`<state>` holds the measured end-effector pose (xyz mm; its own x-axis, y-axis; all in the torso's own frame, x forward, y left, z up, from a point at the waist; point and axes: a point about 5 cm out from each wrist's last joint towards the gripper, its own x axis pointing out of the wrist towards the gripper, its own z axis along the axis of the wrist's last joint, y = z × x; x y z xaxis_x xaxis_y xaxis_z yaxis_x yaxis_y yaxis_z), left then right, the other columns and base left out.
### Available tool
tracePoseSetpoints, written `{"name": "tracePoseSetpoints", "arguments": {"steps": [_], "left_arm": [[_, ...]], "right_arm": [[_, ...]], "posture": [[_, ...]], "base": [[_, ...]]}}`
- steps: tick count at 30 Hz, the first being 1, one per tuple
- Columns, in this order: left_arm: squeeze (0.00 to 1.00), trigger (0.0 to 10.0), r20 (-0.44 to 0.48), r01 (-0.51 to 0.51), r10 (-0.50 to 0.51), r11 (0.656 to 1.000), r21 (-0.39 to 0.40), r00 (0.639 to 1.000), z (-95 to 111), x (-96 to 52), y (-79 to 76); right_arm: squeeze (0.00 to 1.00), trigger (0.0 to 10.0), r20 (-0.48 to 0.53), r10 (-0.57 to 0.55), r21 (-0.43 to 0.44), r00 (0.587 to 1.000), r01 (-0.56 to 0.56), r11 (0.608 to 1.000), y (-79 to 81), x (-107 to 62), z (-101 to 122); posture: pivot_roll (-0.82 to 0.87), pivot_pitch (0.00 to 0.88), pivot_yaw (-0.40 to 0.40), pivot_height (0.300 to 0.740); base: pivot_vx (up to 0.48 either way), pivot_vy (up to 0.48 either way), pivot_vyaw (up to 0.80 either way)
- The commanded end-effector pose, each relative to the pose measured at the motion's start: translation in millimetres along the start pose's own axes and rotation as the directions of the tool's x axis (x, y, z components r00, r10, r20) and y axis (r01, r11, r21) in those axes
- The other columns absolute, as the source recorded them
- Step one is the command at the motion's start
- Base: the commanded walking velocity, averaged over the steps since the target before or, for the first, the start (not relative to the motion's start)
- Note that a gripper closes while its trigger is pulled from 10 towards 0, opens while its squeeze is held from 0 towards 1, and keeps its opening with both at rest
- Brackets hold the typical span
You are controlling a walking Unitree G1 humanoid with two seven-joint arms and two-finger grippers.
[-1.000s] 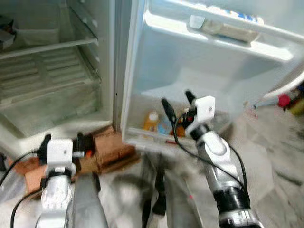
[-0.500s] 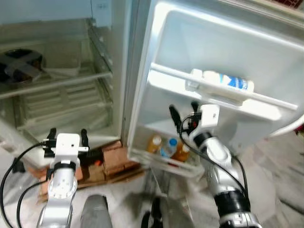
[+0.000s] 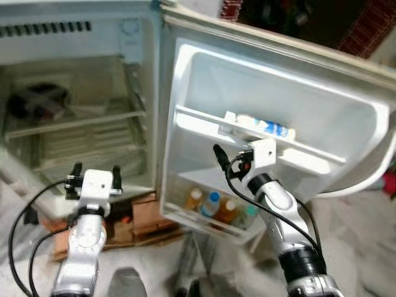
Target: Restocking fridge
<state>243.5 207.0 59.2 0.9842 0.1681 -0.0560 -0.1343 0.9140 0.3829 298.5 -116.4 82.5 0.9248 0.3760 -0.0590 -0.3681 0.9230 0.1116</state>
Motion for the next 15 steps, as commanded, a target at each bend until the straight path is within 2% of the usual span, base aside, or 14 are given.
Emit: {"name": "tracePoseSetpoints", "arguments": {"steps": [1,4,9,11,12,14,15], "left_arm": [[0.0,10.0,-0.02,-0.014,0.014,1.0,0.01,1.0,-5.7,-1.6,2.6],[0.0,10.0,-0.025,-0.018,0.018,1.0,0.009,1.0,-8.2,-2.9,1.6],[0.0,10.0,-0.029,-0.047,0.047,0.999,-0.008,0.998,-9.3,-5.6,0.4],[0.0,10.0,-0.035,-0.05,0.049,0.999,-0.017,0.998,-11.0,-7.1,-0.9],[0.0,10.0,-0.036,-0.045,0.044,0.999,-0.024,0.998,-11.7,-8.4,-2.9],[0.0,10.0,-0.035,-0.041,0.04,0.999,-0.028,0.999,-11.9,-8.8,-4.1],[0.0,10.0,-0.033,-0.036,0.035,0.999,-0.021,0.999,-12.0,-8.8,-4.9]], "right_arm": [[0.0,10.0,0.049,0.017,-0.004,0.999,-0.016,1.0,-1.7,4.6,14.4],[0.0,10.0,0.033,0.043,0.005,0.999,-0.044,0.999,0.1,5.0,12.4],[0.0,10.0,0.001,0.181,0.027,0.983,-0.181,0.983,8.4,5.6,11.3],[0.0,10.0,-0.02,0.268,0.058,0.963,-0.267,0.962,14.2,3.9,10.1],[0.0,10.0,-0.041,0.368,0.089,0.929,-0.364,0.927,20.4,-0.2,8.6],[0.0,10.0,-0.052,0.411,0.107,0.91,-0.404,0.908,22.6,-2.6,7.8],[0.0,10.0,-0.063,0.48,0.127,0.875,-0.47,0.873,25.3,-7.7,7.3]], "posture": [[0.2,0.01,-0.188,0.74],[0.2,0.011,-0.195,0.74],[0.2,0.017,-0.228,0.74],[0.2,0.018,-0.227,0.74],[0.2,0.017,-0.227,0.74],[0.2,0.017,-0.227,0.74],[0.2,0.015,-0.225,0.74]], "base": [[0.0,-0.458,0.0],[0.0,-0.46,0.0],[0.0,-0.464,0.0],[0.0,-0.392,0.0],[0.0,0.0,0.0],[0.0,0.0,0.0],[0.0,0.0,0.0]]}}
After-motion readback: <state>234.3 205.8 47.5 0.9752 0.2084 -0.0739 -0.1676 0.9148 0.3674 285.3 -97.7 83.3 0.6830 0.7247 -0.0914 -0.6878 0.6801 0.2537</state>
